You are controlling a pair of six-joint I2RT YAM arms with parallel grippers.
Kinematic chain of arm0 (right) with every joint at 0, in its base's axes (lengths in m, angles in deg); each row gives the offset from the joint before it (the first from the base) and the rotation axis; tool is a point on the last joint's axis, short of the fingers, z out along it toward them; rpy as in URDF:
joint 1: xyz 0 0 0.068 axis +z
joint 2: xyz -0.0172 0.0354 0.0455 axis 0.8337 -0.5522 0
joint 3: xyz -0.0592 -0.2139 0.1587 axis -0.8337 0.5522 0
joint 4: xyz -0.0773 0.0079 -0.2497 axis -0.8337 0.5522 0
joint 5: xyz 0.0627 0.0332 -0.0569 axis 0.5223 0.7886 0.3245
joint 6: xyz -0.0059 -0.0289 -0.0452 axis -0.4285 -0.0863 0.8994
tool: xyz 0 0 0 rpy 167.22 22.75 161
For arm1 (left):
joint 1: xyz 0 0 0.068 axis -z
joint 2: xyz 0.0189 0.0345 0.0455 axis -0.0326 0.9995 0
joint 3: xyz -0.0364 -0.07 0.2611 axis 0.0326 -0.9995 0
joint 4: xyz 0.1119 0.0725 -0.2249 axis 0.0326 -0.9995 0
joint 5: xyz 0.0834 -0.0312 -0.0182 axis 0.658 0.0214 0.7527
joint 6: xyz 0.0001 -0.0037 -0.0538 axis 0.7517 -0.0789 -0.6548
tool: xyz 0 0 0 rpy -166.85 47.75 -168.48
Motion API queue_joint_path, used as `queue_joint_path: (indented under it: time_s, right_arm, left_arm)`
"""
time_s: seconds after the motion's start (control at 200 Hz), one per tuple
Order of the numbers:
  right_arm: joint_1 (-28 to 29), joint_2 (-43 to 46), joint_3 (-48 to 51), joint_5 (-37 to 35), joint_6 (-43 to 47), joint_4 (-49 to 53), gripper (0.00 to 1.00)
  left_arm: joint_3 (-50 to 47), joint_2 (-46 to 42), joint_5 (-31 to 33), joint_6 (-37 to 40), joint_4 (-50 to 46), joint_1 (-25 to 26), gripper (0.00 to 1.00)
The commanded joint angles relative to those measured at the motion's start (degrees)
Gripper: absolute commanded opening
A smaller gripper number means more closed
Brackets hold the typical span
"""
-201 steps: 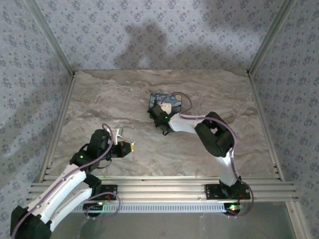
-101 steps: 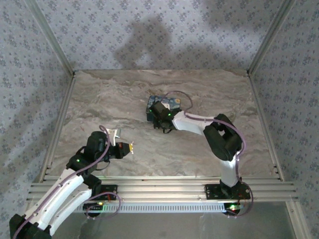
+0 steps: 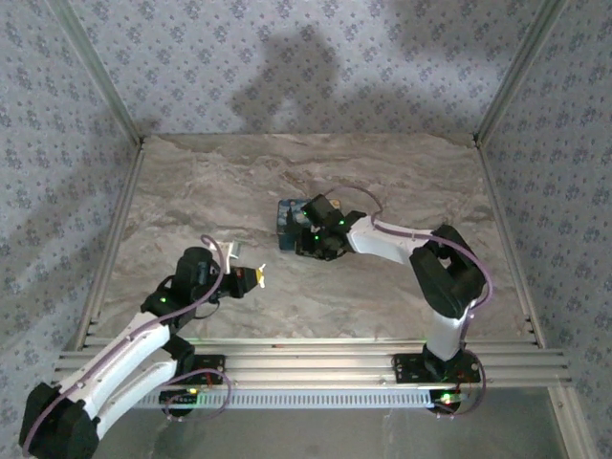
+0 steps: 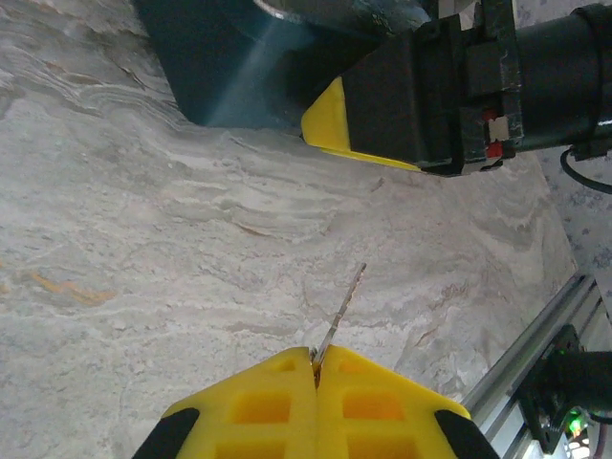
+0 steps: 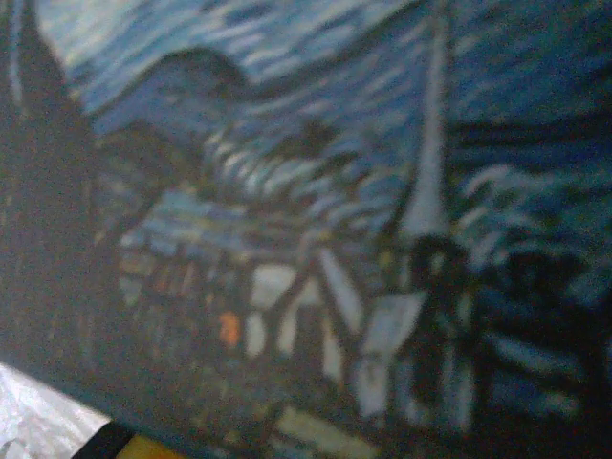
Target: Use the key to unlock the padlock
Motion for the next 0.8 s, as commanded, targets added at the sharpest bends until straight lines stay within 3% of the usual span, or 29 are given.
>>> queue_joint_path:
  time_s: [0.0,0.255,0.485,0.794]
  right_arm:
    - [-1.03,3.41,1.37,6.25,-2.61,-3.28,0.00]
    - [-2.46,3.37,0.12,14.41,-4.36,-3.58,0.00]
    - [-3.78,3.91,-1.22,17.14,-5.08,-1.37,0.00]
    - [-5.60,6.34,0.02,20.39,-9.54,-3.16,0.00]
  left_arm:
    - [-0.31,0.31,-1.03,0.68,7.75,1.55,0.00]
    - [-2.24,3.99,-0.02,2.93,17.01,3.85,0.00]
    - [0.29,14.57,-3.49,6.23,22.06,3.93,0.00]
    - [-0.67,29.30,-6.28,5.56,40.42,3.58,0.00]
